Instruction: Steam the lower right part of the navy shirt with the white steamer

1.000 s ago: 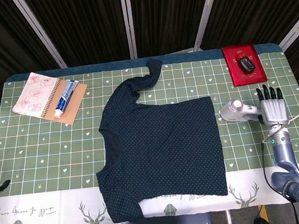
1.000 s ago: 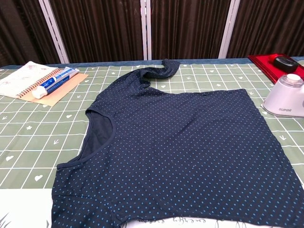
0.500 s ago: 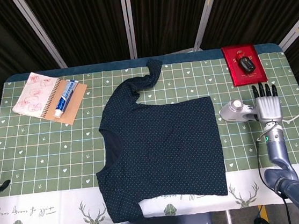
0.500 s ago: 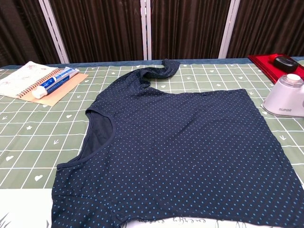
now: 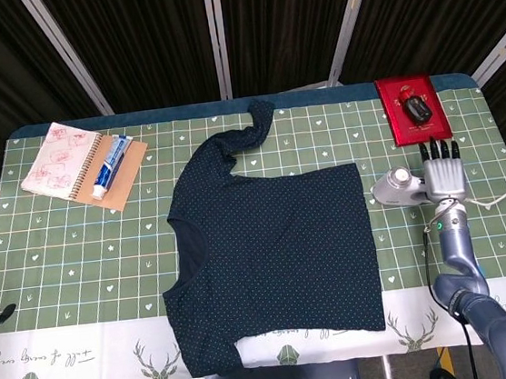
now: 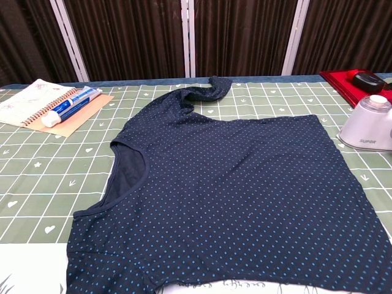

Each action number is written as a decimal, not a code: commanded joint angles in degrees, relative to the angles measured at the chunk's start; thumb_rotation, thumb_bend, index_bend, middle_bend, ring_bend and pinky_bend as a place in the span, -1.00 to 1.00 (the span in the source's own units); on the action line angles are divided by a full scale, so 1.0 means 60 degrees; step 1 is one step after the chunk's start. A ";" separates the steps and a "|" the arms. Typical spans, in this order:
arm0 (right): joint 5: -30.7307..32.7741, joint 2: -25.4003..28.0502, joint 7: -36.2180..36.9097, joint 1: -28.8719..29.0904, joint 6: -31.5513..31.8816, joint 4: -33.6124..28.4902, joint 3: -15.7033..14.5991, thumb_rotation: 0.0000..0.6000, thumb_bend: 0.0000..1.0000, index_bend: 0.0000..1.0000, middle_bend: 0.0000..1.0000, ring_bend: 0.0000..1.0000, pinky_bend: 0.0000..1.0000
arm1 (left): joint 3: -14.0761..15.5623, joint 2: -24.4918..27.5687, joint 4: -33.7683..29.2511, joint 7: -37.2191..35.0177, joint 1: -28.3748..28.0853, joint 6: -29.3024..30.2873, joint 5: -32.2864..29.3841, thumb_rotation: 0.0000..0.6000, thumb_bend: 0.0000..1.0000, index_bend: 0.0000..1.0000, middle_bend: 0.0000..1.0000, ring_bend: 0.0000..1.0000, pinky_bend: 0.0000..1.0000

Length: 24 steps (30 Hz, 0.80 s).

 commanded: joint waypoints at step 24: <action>-0.2106 0.0472 0.4124 -0.0198 0.0279 0.1004 -0.1372 1.00 0.48 0.60 0.45 0.50 1.00 | 0.0060 -0.0088 0.0041 0.0081 -0.0073 -0.0084 -0.0031 1.00 -1.00 -1.00 -1.00 -1.00 -1.00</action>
